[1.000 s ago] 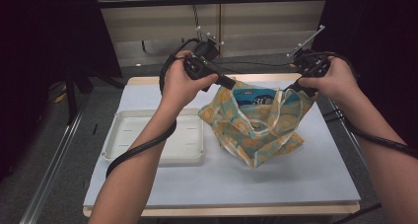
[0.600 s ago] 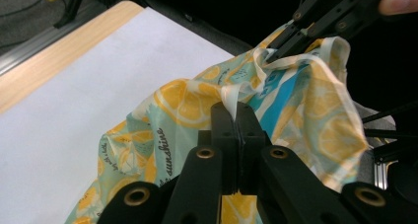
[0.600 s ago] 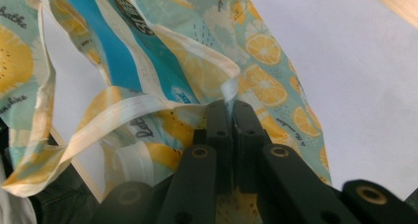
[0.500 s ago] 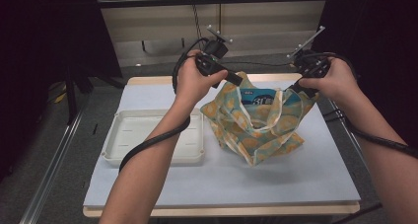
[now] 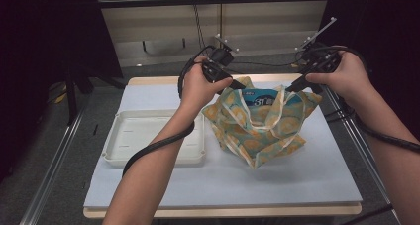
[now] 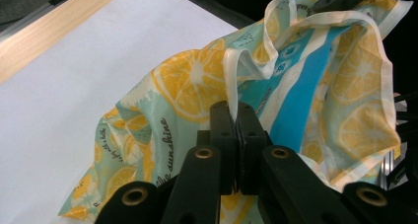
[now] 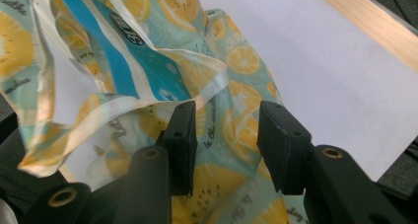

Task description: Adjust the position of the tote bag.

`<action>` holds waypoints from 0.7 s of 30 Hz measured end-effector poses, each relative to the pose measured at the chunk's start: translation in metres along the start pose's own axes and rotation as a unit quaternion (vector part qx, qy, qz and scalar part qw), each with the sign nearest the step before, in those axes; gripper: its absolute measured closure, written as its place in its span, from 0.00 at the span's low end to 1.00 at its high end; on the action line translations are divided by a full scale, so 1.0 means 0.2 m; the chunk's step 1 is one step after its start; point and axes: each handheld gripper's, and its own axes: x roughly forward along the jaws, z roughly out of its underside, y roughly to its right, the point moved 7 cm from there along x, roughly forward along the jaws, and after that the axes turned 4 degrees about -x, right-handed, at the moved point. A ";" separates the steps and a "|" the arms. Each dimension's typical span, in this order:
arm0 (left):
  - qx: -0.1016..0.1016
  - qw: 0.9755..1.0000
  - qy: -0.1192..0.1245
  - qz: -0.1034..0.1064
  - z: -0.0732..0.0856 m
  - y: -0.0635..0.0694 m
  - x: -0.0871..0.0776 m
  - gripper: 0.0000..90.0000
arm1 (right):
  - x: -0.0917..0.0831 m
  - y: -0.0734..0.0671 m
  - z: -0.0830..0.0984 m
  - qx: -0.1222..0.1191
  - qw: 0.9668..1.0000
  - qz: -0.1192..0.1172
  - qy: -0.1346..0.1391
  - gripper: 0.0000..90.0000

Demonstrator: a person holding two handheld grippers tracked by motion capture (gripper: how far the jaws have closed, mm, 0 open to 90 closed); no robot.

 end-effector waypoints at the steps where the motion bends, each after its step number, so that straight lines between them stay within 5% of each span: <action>1: 0.001 1.000 -0.003 -0.001 0.00 0.00 0.00 0.99 | -0.01 0.00 0.00 0.000 1.000 0.002 0.001 0.62; 16: -0.016 1.000 -0.006 -0.007 0.02 -0.03 0.03 0.98 | -0.11 -0.08 -0.03 -0.024 1.000 -0.011 0.012 0.50; 21: -0.016 1.000 -0.006 -0.010 0.01 -0.03 0.04 0.98 | -0.09 -0.15 -0.04 -0.040 0.999 -0.036 0.004 0.52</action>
